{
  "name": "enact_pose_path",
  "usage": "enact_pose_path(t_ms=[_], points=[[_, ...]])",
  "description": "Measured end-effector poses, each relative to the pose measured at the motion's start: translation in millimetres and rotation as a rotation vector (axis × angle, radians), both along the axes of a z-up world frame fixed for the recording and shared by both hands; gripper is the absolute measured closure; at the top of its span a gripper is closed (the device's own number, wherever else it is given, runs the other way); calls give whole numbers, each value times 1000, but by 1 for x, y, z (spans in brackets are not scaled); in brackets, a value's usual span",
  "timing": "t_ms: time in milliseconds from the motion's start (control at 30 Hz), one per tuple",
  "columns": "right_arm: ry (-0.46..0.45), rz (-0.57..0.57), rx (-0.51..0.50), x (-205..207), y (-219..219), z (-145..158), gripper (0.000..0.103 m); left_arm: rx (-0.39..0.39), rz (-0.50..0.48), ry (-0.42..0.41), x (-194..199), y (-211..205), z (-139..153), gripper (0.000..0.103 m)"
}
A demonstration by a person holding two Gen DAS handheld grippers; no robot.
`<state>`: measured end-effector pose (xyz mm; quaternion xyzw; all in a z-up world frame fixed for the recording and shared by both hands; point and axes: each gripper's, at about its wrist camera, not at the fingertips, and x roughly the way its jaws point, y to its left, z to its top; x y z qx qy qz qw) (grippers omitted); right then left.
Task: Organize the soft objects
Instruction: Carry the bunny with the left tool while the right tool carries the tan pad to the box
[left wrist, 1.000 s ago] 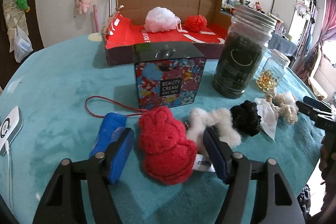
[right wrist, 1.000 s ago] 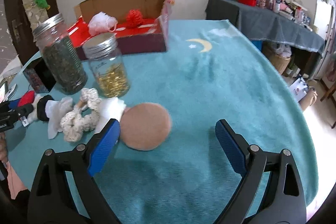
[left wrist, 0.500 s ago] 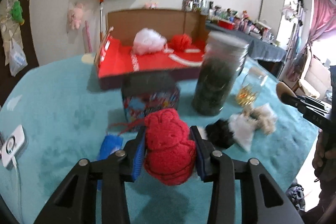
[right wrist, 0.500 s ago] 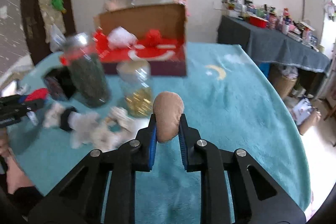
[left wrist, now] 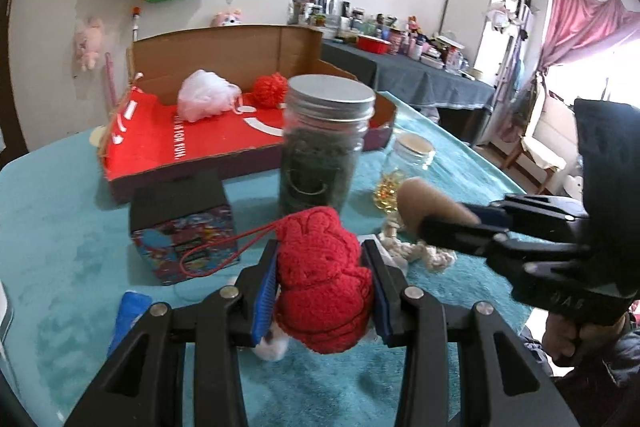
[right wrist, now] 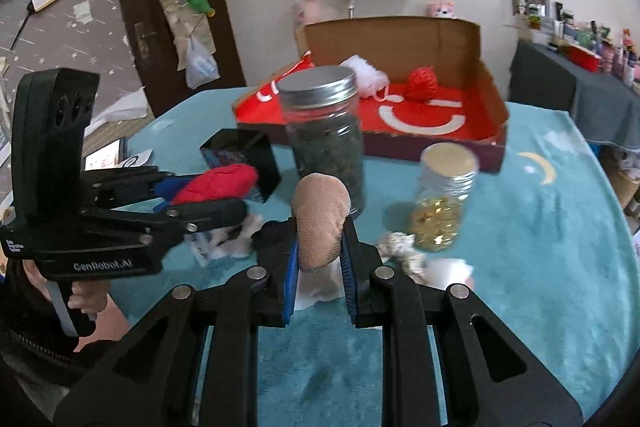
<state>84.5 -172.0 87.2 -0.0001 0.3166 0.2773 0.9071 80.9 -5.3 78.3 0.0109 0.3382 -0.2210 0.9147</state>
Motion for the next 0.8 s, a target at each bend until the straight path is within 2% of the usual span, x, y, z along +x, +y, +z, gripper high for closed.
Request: enact_pose_path(t_ms=[400, 800], points=[[50, 2, 6, 7, -1, -12, 85, -7, 8, 31, 4, 5, -7, 61], [65, -88, 8, 8, -38, -12, 85, -9, 136, 61, -2, 67, -1, 61]])
